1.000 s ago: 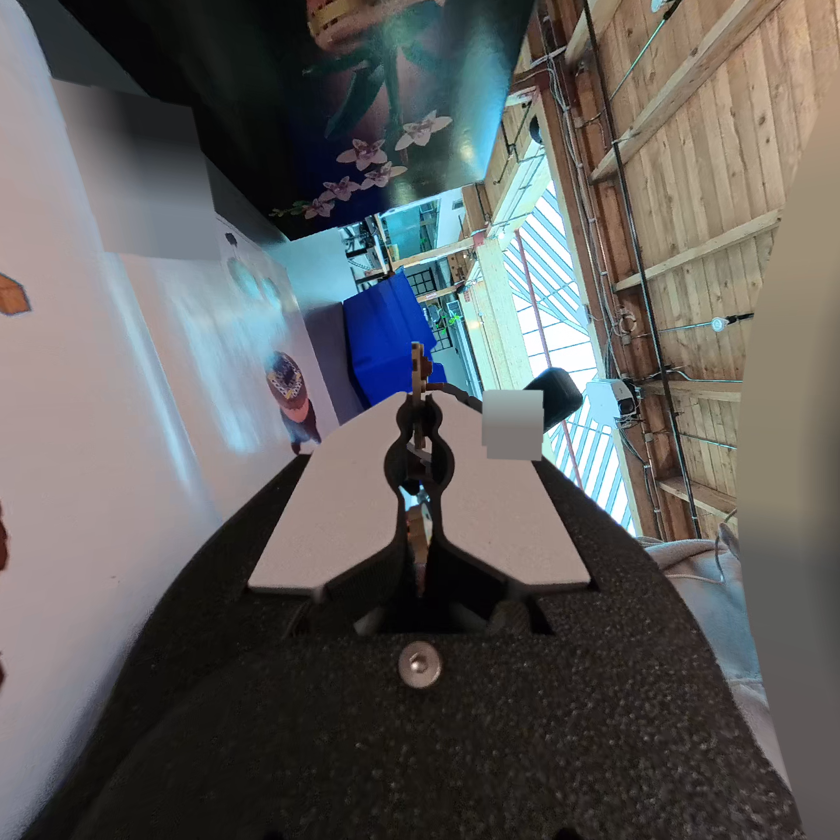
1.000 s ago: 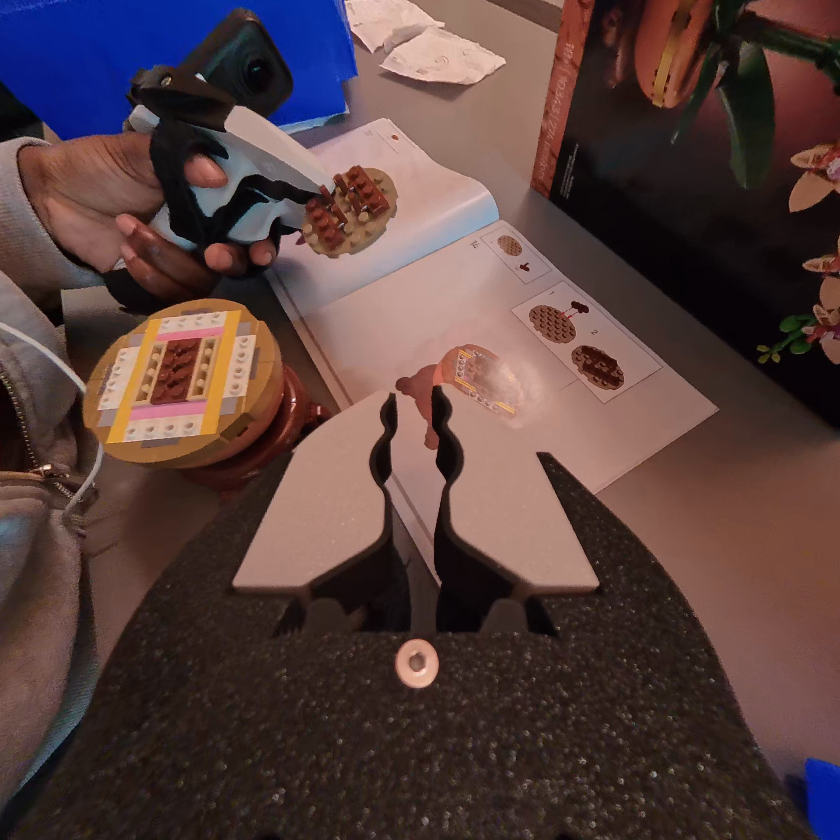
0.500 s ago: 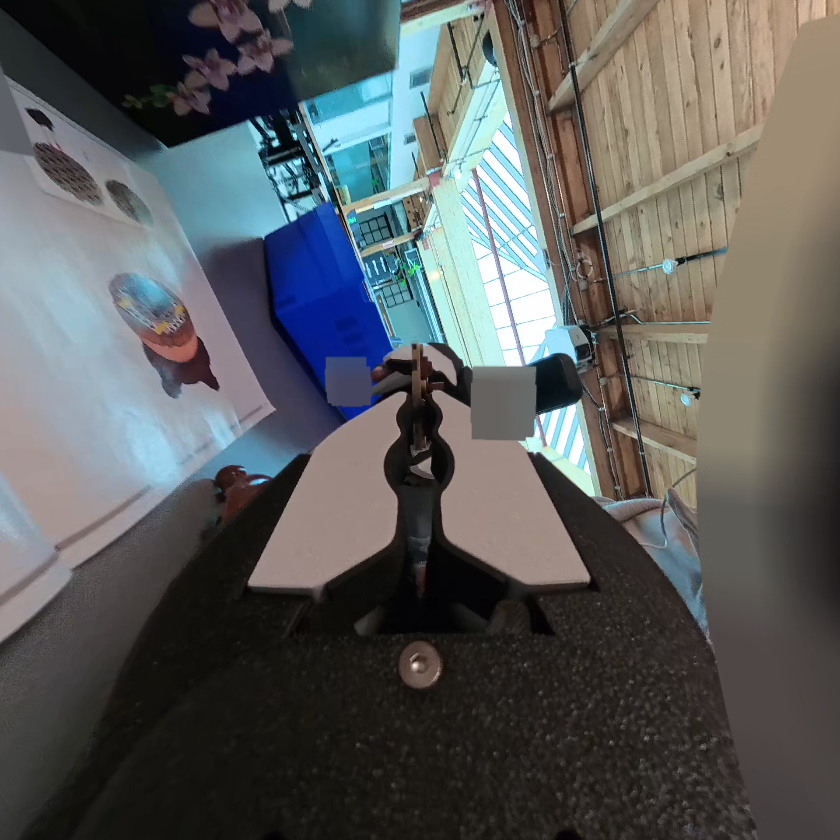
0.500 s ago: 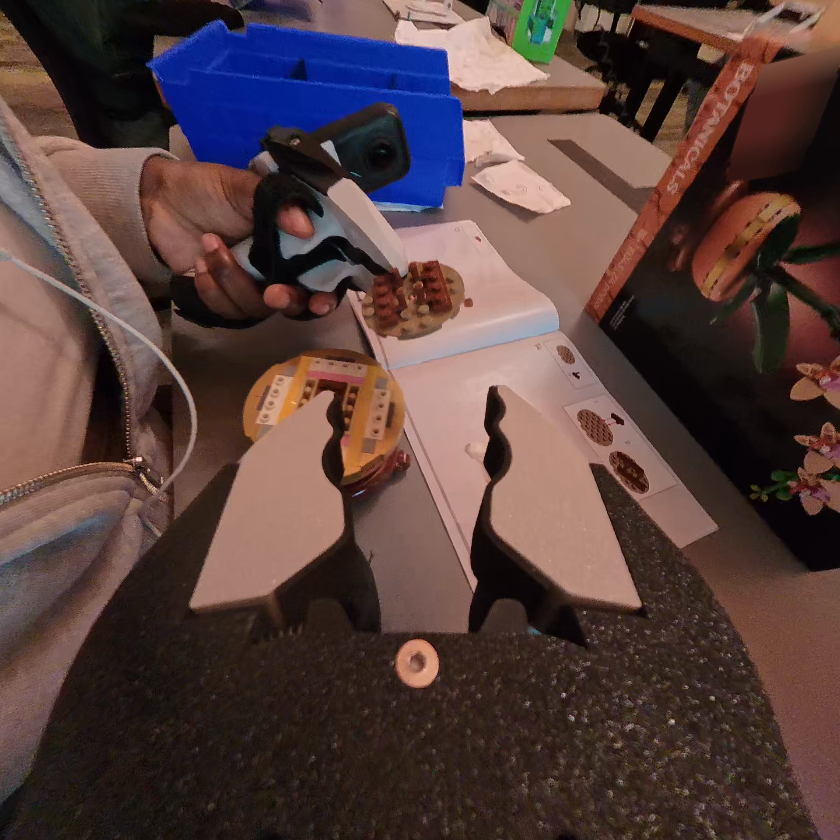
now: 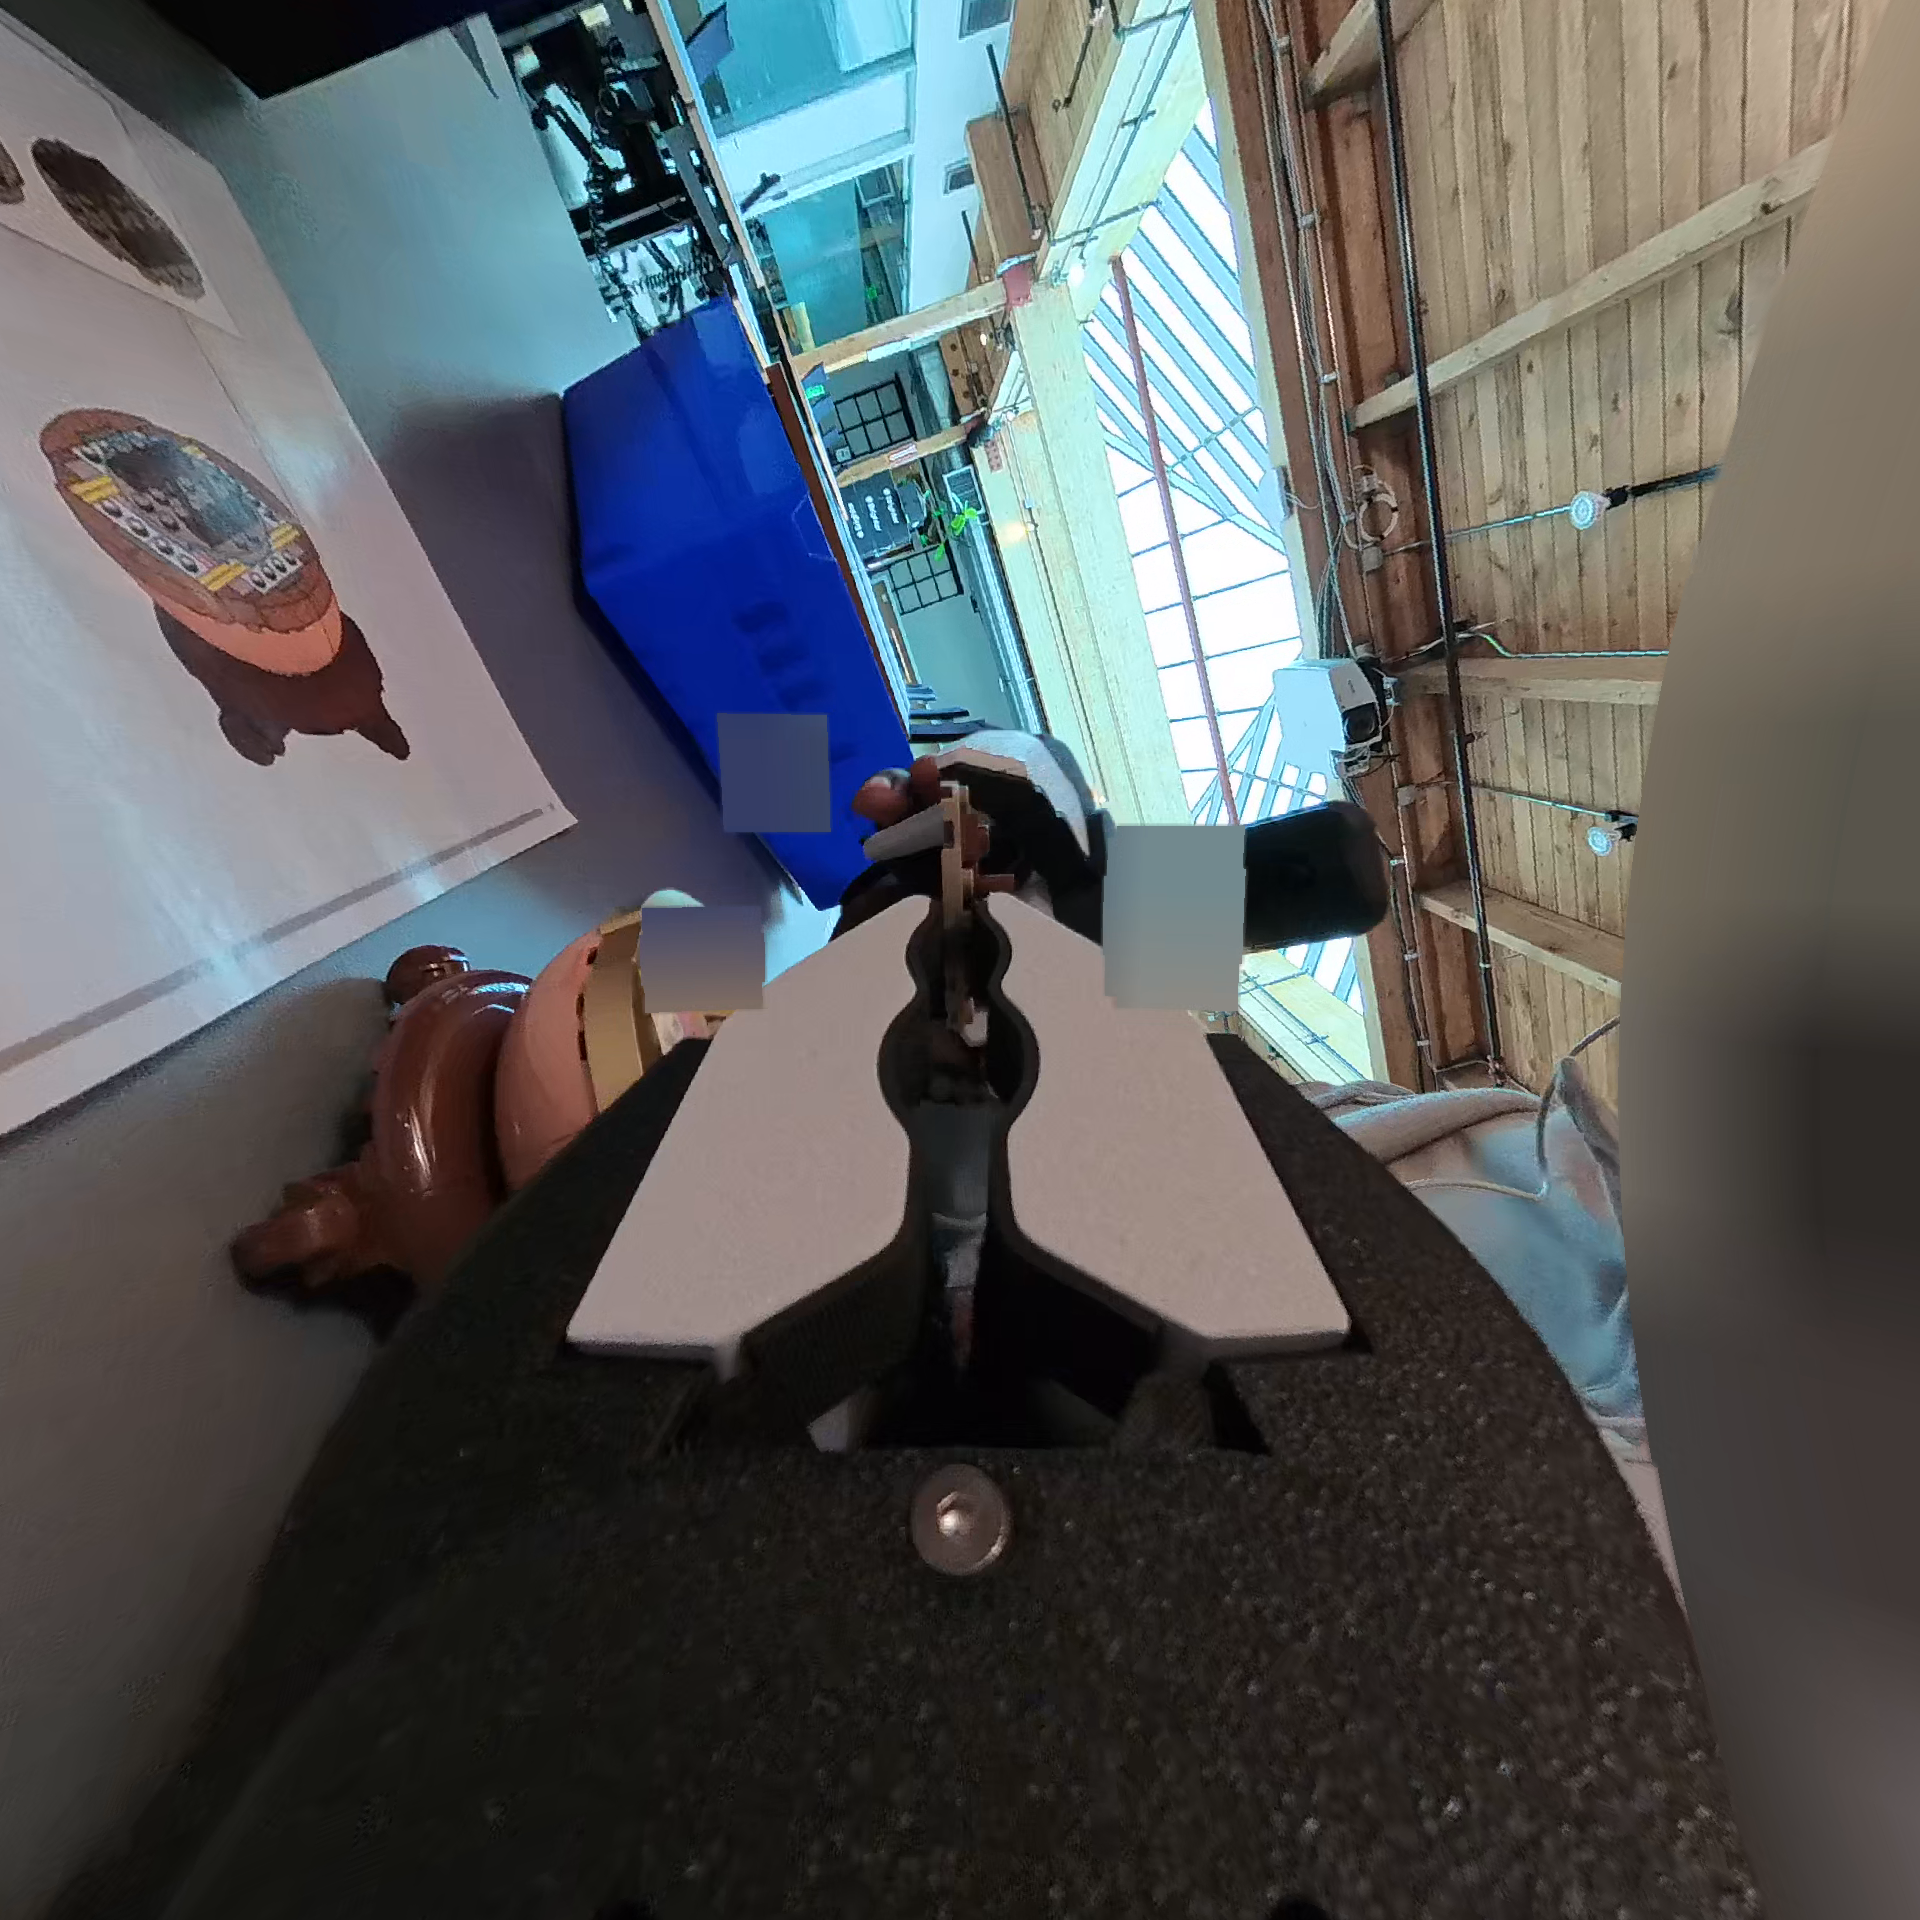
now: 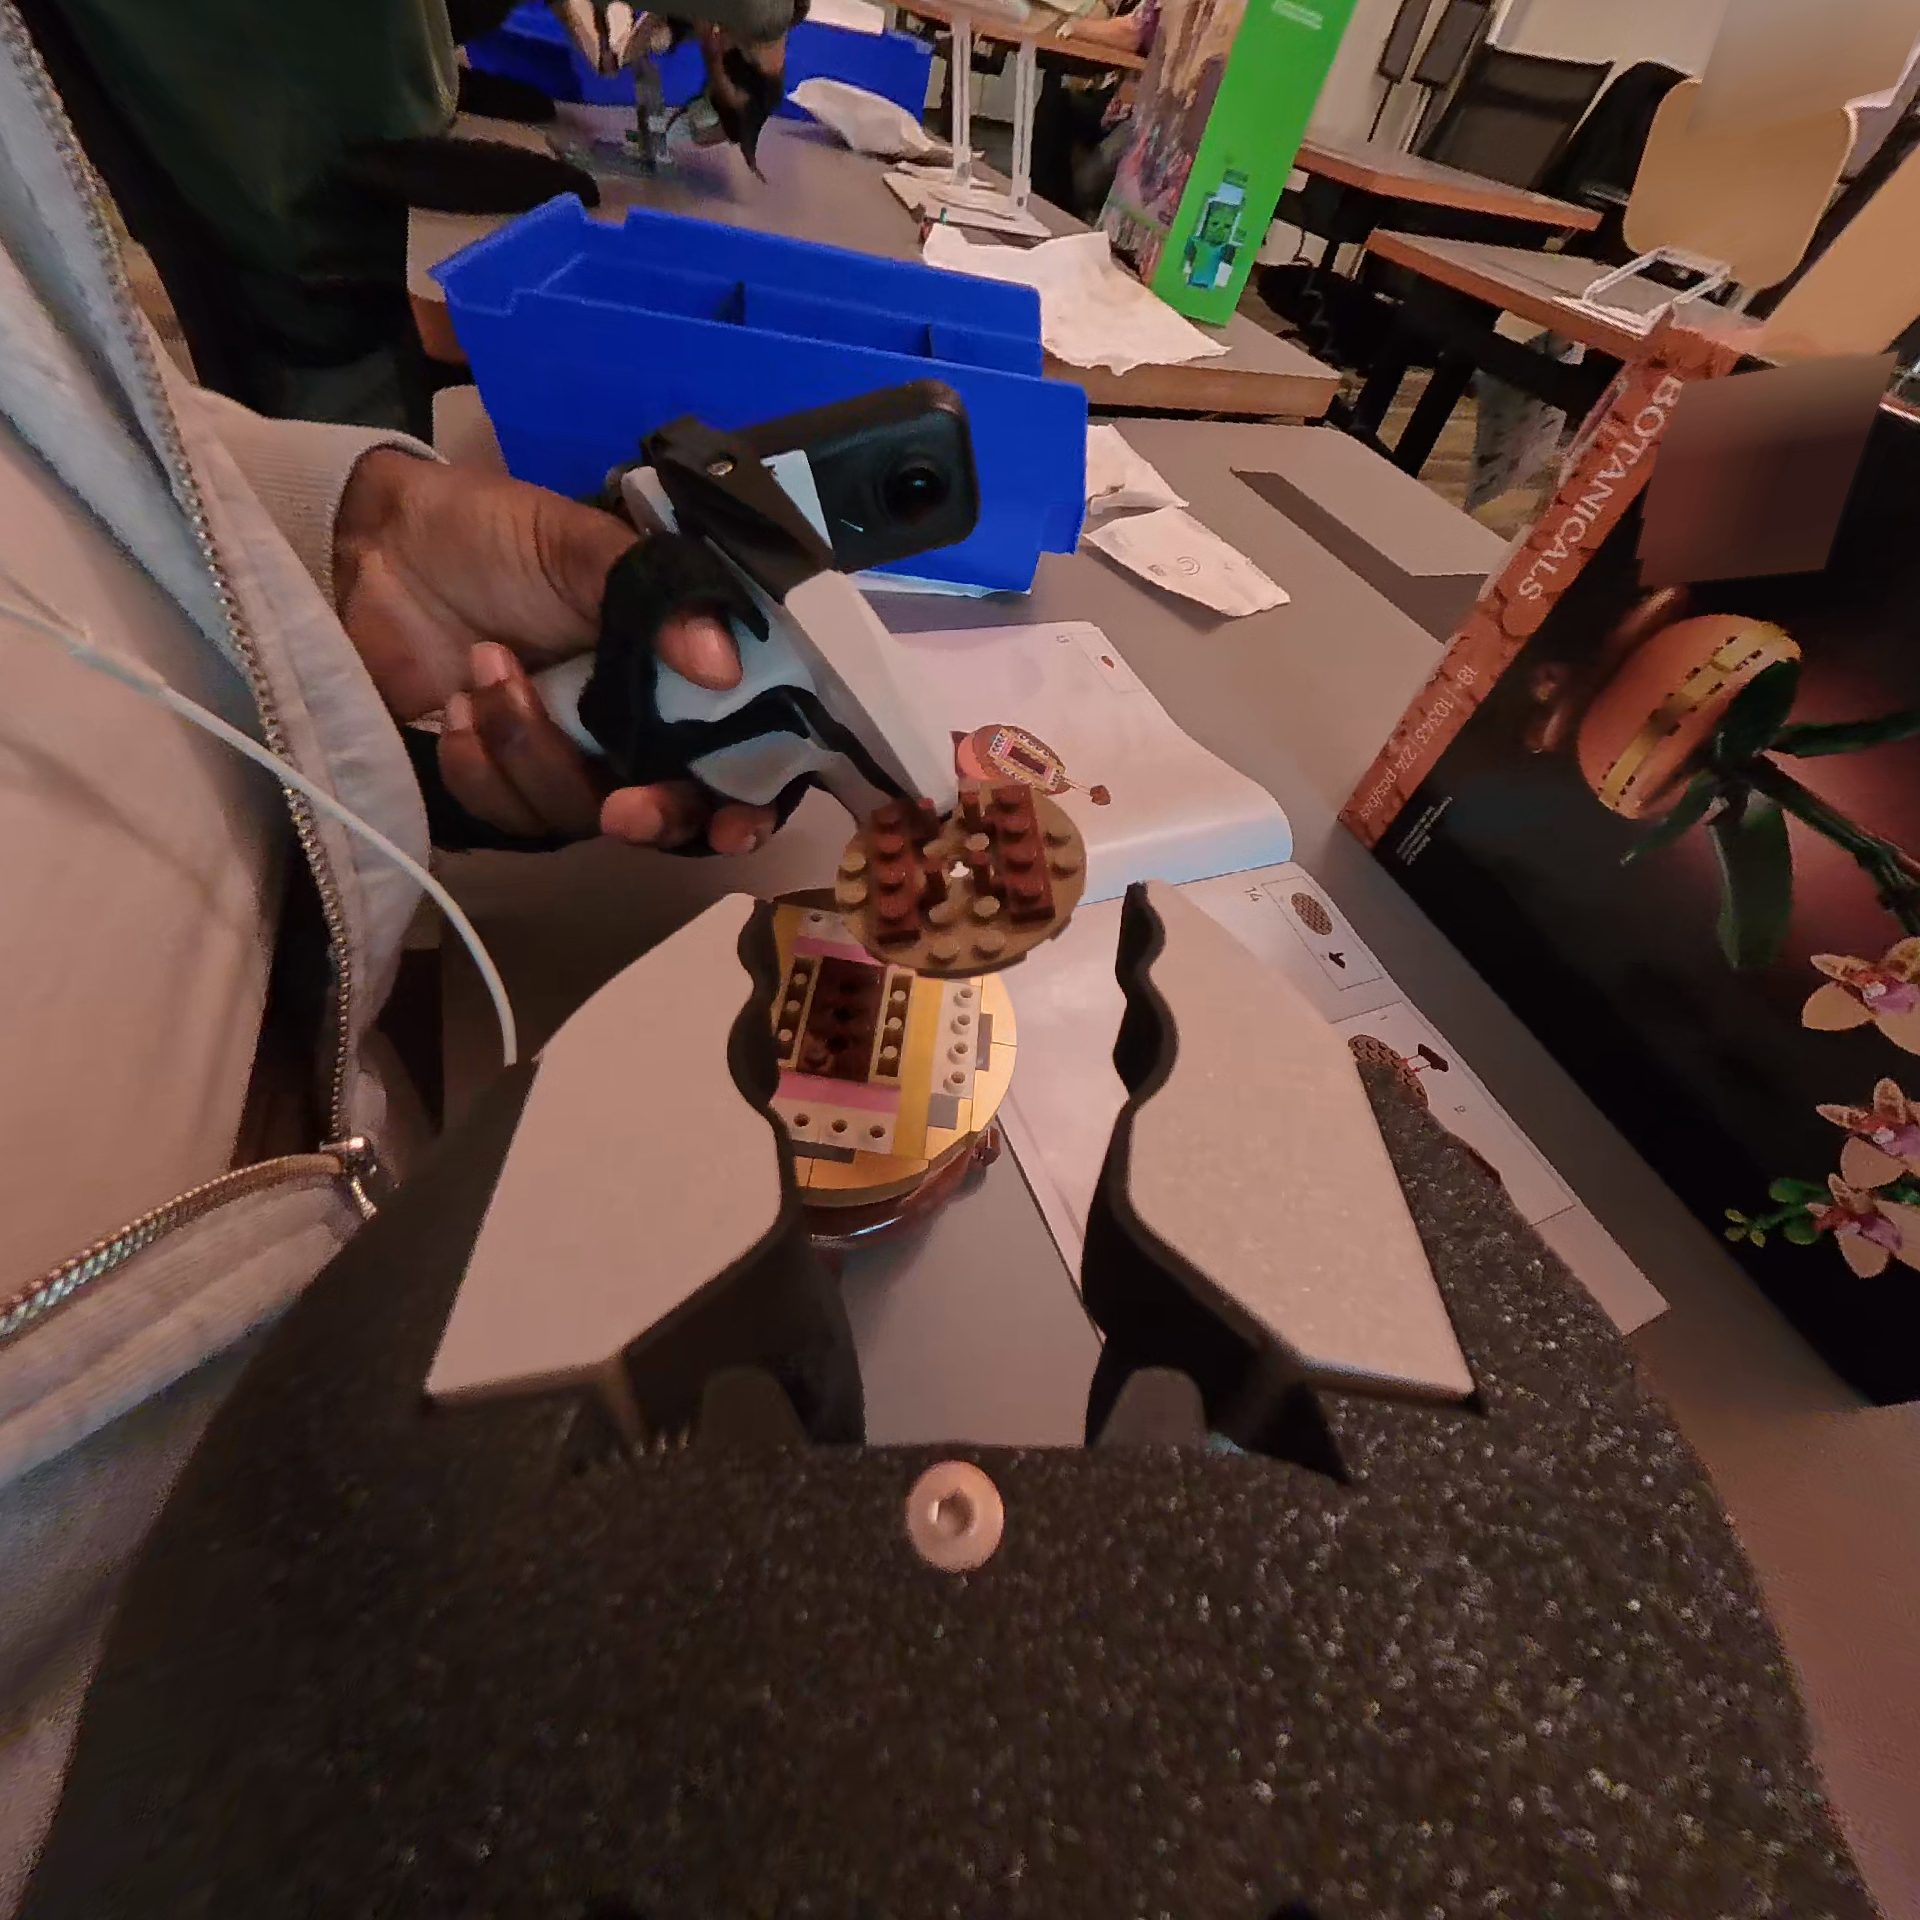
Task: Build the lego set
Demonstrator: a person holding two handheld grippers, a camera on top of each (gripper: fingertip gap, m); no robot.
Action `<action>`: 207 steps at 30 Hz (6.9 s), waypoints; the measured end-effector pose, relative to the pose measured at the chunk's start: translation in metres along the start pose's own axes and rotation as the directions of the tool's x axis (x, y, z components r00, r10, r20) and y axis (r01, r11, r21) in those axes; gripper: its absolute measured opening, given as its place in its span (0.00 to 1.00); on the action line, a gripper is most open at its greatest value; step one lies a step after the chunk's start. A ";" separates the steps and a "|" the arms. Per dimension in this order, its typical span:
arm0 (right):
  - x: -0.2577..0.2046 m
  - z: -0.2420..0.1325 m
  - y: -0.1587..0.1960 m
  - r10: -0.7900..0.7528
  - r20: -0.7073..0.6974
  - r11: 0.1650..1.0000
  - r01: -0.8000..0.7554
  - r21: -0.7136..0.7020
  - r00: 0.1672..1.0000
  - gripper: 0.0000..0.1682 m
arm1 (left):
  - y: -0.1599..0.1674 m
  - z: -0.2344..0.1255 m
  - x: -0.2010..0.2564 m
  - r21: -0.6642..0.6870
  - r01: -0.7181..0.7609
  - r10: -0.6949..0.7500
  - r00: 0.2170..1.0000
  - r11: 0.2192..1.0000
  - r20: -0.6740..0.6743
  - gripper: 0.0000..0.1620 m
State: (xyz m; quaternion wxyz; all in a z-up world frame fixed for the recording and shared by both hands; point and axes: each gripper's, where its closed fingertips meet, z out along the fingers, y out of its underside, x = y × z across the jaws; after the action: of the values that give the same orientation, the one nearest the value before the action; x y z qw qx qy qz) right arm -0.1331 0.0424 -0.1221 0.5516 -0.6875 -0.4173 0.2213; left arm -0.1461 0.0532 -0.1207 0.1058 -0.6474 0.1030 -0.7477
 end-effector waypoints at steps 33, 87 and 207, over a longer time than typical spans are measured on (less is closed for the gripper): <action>-0.001 0.006 0.004 -0.099 0.116 0.982 0.116 -0.151 0.988 0.29 | 0.007 0.002 -0.001 -0.029 0.052 -0.053 0.998 0.998 -0.041 0.03; 0.014 -0.007 -0.009 0.248 0.248 0.925 -0.306 0.227 0.936 0.30 | 0.000 -0.041 -0.006 0.062 -0.201 0.192 0.973 0.978 0.127 0.30; -0.030 0.066 -0.048 0.223 0.806 0.722 -0.649 0.242 0.549 0.30 | -0.064 -0.162 -0.062 0.126 -0.510 0.264 0.622 0.851 0.737 0.33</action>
State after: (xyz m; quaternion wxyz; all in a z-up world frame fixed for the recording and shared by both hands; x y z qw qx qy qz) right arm -0.2157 0.0577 -0.1009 0.4231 -0.4490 -0.3312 0.7139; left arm -0.2989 0.1357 -0.1837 0.4015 -0.8145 0.0704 -0.4127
